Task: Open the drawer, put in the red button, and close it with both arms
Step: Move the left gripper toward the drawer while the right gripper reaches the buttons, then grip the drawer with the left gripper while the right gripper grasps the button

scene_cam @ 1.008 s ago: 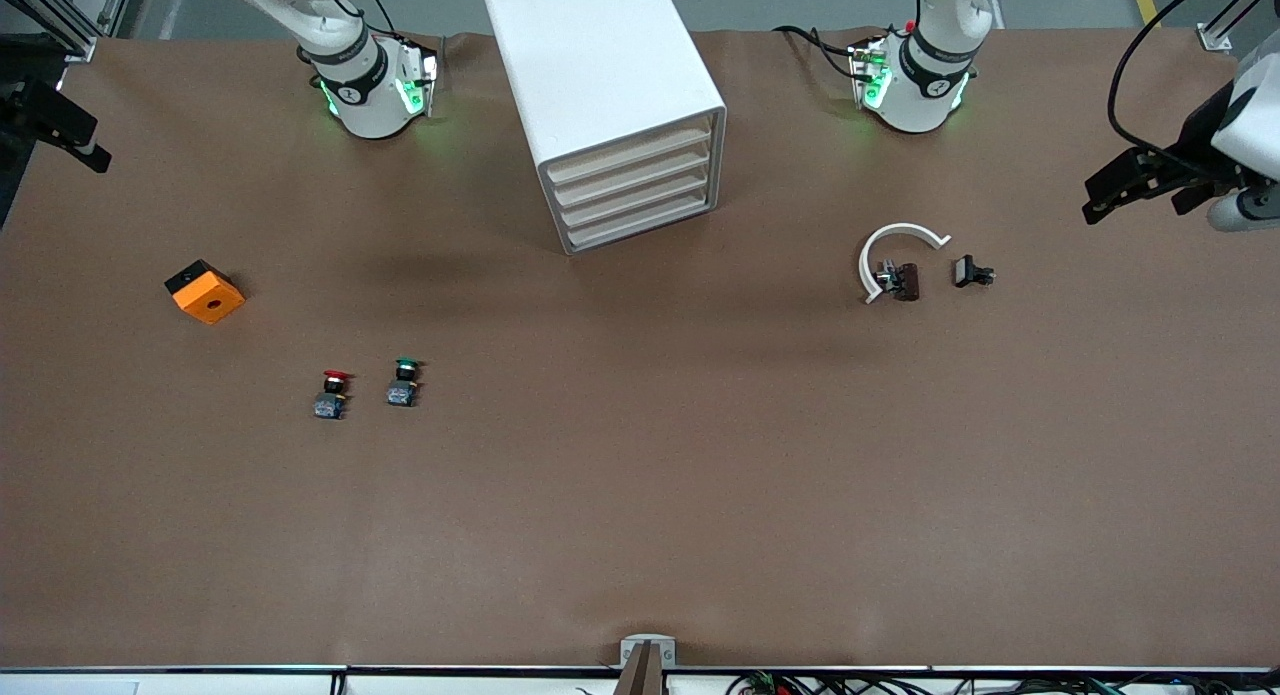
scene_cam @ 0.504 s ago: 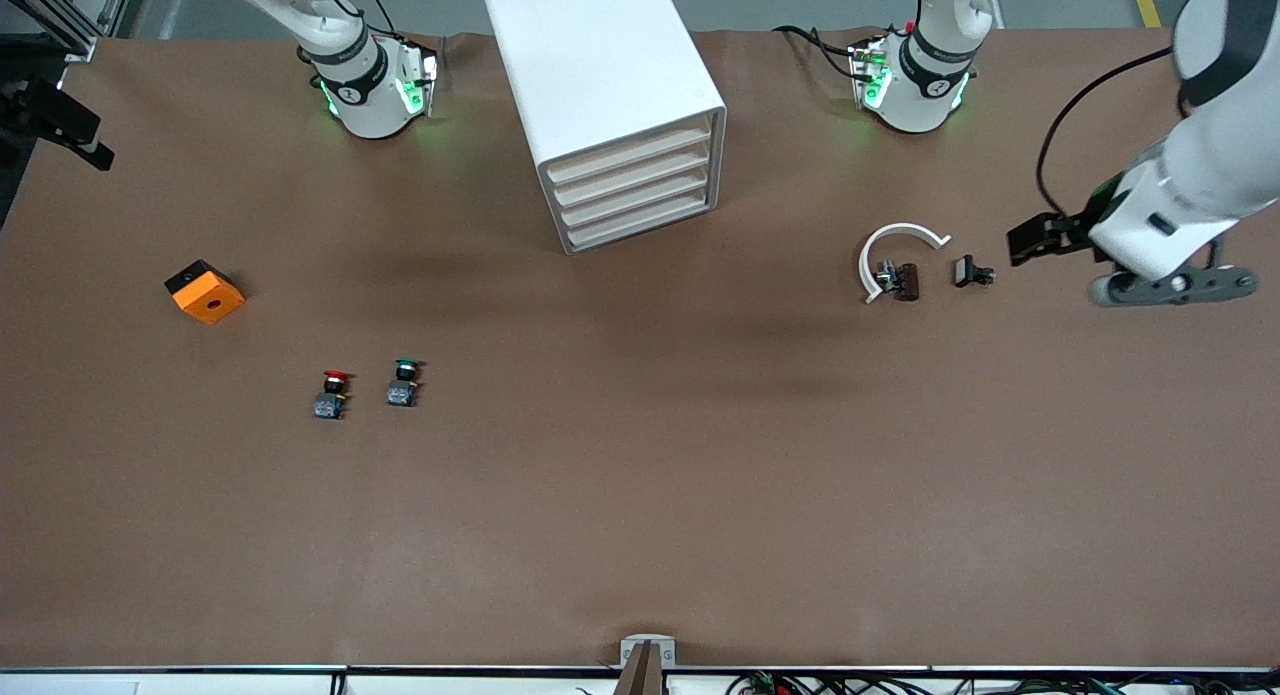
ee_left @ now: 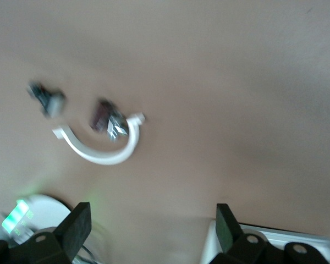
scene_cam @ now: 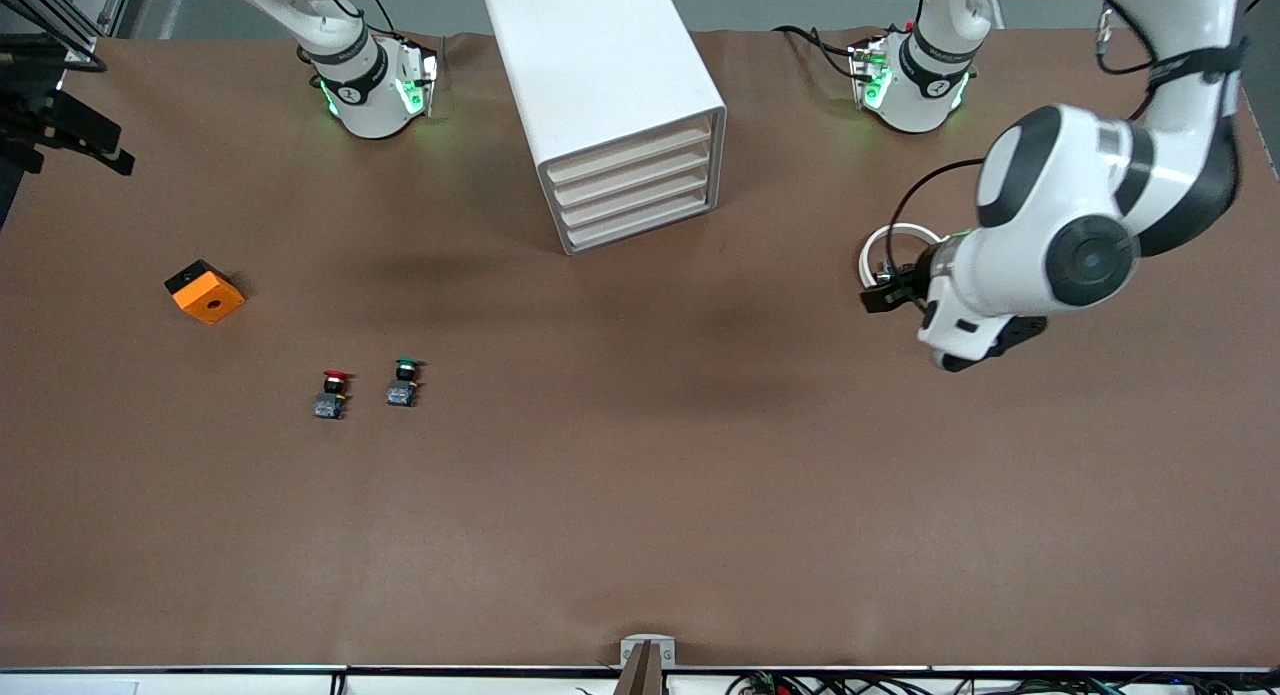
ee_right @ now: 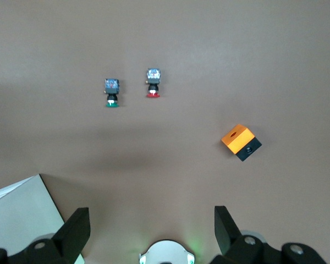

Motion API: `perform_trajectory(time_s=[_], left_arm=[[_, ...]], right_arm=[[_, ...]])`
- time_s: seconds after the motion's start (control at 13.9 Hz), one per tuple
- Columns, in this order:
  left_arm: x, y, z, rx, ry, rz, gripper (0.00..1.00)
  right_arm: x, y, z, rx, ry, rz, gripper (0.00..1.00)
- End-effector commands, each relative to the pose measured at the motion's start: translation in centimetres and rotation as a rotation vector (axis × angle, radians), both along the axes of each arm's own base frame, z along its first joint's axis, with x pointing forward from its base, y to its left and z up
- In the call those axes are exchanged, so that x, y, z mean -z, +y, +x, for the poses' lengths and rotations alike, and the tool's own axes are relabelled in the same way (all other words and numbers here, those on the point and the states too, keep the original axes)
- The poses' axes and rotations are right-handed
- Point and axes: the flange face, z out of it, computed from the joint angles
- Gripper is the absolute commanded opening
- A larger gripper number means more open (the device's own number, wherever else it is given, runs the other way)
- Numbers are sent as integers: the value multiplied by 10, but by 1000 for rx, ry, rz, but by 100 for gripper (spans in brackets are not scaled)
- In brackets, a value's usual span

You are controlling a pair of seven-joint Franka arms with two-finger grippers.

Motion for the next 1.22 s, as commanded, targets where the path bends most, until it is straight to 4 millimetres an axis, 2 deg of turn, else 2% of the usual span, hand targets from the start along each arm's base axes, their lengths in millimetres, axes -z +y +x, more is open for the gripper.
perform_trajectory(time_s=[0.0,0.14,0.29,0.43,0.65,0.79,0.86,1.01,1.08,1.15], left_arm=[[26,-19,6,-229,97,10,100],[36,-26,6,-334,156,-7,100],[58,-38,5,-410,227,-4,100],[70,-73,9,-520,285,13,100],[99,-120,-2,-695,318,142,100],[130,-129,-2,-871,420,209,100],[134,-134,-2,-948,467,227,100],[134,-168,-15,-1048,465,272,100],[142,-187,-26,-1090,466,322,100],[150,-194,-29,-1114,468,337,100]], right_arm=[[44,-7,33,-1,84,11,100],[65,-8,45,-2,124,5,100],[88,-14,55,4,158,4,100],[96,-19,62,16,132,13,100],[126,-19,71,74,136,60,100],[167,-27,70,111,106,85,100],[183,-27,67,127,90,81,100],[215,-17,59,191,31,107,100],[228,-12,58,199,14,103,100],[236,-11,59,202,-1,100,100]])
